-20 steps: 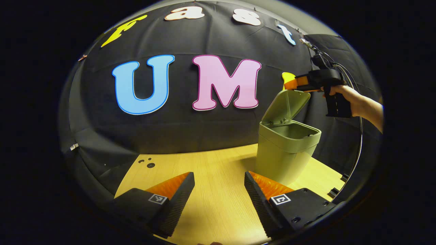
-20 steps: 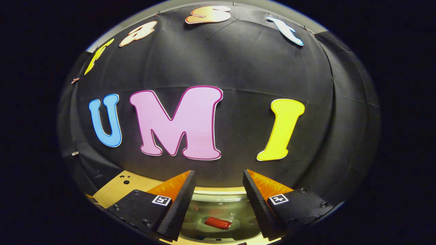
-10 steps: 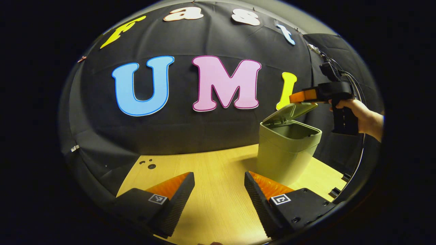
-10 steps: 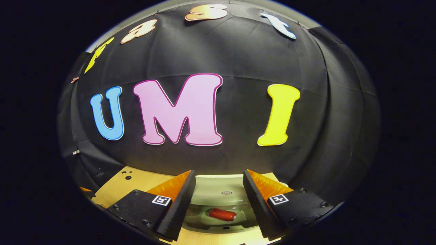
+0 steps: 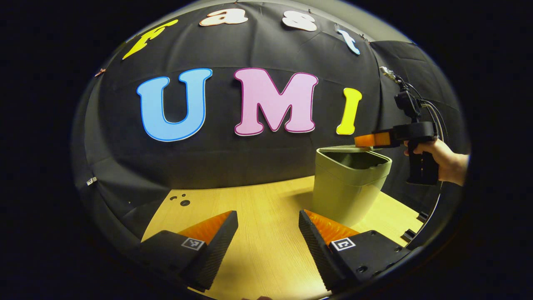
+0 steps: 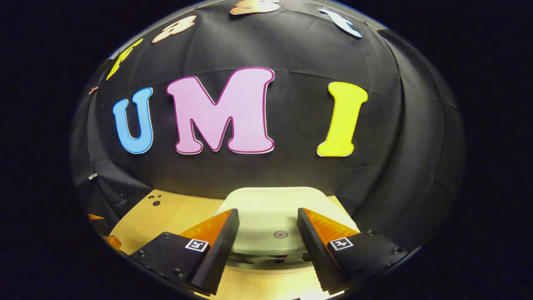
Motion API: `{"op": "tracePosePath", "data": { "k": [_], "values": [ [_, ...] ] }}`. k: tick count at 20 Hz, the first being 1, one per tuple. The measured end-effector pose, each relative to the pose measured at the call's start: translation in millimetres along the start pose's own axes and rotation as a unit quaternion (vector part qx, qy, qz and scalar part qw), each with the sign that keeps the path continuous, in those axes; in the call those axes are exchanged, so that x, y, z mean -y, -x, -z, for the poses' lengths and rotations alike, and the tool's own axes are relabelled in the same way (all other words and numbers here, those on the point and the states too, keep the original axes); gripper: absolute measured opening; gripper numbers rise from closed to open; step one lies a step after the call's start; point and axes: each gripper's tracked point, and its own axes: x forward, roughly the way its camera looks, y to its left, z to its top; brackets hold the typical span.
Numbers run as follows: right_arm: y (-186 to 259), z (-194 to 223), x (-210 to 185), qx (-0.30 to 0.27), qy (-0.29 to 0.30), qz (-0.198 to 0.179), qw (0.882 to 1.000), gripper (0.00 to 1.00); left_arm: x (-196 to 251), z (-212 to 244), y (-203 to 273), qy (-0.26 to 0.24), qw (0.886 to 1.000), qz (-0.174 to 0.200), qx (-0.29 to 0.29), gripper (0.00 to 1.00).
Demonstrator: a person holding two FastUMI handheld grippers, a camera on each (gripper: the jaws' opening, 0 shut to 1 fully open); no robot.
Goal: Press the lid of the desktop garbage bin to open it, pick up the crumpled paper on the desktop and throw it into the bin, then pick up the pop can on the desktop and drop it into the bin, and finally close the garbage bin lid.
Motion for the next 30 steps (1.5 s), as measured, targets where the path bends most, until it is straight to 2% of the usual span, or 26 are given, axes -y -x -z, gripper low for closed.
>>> {"op": "tracePosePath", "data": {
  "k": [7,17,21,23,27,30],
  "values": [
    [2.1,28.1,-0.7,-0.014,-0.006,-0.003,1.000,0.94,1.3,2.1,2.7,0.000,1.000,0.002,-0.001,0.94],
    [8.8,29.9,-0.2,0.078,-0.008,-0.015,0.997,0.96,5.4,4.7,0.0,0.000,1.000,0.007,-0.004,0.94],
    [6.8,37.8,-1.3,0.063,-0.019,-0.023,0.998,0.96,6.5,6.1,-1.3,0.004,1.000,0.006,-0.005,0.94],
    [7.9,38.8,-0.4,0.061,-0.006,-0.022,0.998,0.97,7.0,5.0,-2.5,0.005,1.000,0.007,-0.005,0.94],
    [10.4,30.0,-2.1,0.073,-0.007,-0.034,0.997,0.96,9.1,2.2,-1.8,0.005,1.000,0.009,0.000,0.94],
    [16.4,26.3,2.0,0.067,-0.025,-0.023,0.997,0.95,9.7,-1.6,-0.3,0.000,1.000,0.009,0.004,0.94]
  ]
}}
